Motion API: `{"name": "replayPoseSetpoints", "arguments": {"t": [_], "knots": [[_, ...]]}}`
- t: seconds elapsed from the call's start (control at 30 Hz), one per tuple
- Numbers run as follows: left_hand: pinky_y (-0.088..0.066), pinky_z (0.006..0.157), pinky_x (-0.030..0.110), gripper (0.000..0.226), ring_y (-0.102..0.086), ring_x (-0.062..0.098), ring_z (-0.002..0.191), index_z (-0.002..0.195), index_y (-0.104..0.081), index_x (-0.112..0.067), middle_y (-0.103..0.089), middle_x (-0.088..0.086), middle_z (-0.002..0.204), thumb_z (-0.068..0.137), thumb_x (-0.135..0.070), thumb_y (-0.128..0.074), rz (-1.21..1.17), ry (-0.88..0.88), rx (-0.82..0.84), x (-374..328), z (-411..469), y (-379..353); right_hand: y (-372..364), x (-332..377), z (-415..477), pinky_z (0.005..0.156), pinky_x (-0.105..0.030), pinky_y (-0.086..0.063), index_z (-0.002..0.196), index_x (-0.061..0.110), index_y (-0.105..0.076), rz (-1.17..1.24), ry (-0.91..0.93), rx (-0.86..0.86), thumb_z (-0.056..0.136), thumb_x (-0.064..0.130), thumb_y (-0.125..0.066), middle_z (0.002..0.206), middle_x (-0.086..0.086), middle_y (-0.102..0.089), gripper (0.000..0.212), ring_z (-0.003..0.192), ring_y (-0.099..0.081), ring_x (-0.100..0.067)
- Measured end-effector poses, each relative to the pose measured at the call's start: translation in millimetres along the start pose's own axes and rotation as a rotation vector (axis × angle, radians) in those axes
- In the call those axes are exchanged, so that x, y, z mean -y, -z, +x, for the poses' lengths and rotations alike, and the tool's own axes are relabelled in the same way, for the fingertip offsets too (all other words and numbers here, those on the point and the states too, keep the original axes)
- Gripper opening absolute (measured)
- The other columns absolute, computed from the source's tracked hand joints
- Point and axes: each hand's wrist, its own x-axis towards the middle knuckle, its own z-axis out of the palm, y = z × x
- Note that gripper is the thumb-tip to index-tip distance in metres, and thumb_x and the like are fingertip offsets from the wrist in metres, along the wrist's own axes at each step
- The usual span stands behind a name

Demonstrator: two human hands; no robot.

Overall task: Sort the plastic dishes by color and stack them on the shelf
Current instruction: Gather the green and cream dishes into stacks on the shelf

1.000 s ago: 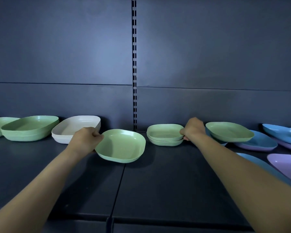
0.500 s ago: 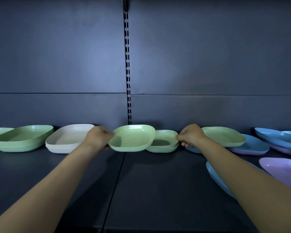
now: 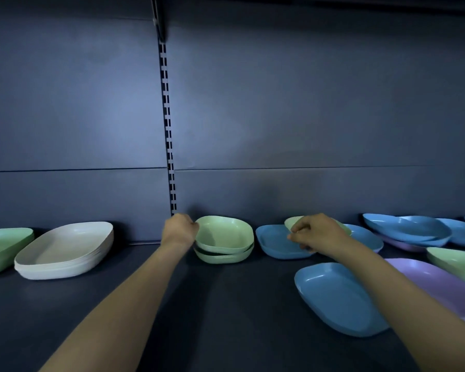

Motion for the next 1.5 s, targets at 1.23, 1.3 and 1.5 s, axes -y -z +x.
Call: {"name": "replayPoseSetpoints", "arguments": {"t": [1.23, 1.3, 1.5], "knots": [[-0.046, 0.084, 0.032, 0.033, -0.057, 0.029, 0.106, 0.105, -0.062, -0.013, -0.063, 0.01, 0.114, 0.095, -0.035, -0.041, 0.603, -0.532, 0.063, -216, -181, -95, 237, -246, -57, 0.057, -0.028, -0.031, 0.06, 0.018, -0.034, -0.729, 0.065, 0.017, 0.09, 0.031, -0.049, 0.066, 0.004, -0.042, 0.036, 0.075, -0.044, -0.021], [-0.046, 0.08, 0.032, 0.033, -0.058, 0.028, 0.1, 0.105, -0.063, -0.011, -0.064, 0.009, 0.109, 0.096, -0.033, -0.04, 0.588, -0.512, 0.055, -227, -192, -105, 244, -265, -53, 0.061, -0.031, -0.031, 0.059, 0.015, -0.034, -0.662, 0.032, -0.003, 0.089, 0.031, -0.05, 0.068, -0.001, -0.045, 0.037, 0.075, -0.044, -0.022], [-0.044, 0.078, 0.03, 0.035, -0.055, 0.025, 0.089, 0.103, -0.064, -0.007, -0.066, 0.009, 0.105, 0.097, -0.031, -0.039, 0.605, -0.434, 0.05, -238, -206, -122, 243, -293, -43, 0.051, -0.028, -0.025, 0.047, 0.012, -0.033, -0.411, 0.017, 0.0, 0.084, 0.033, -0.062, 0.053, -0.003, -0.034, 0.052, 0.061, -0.037, -0.018]]}}
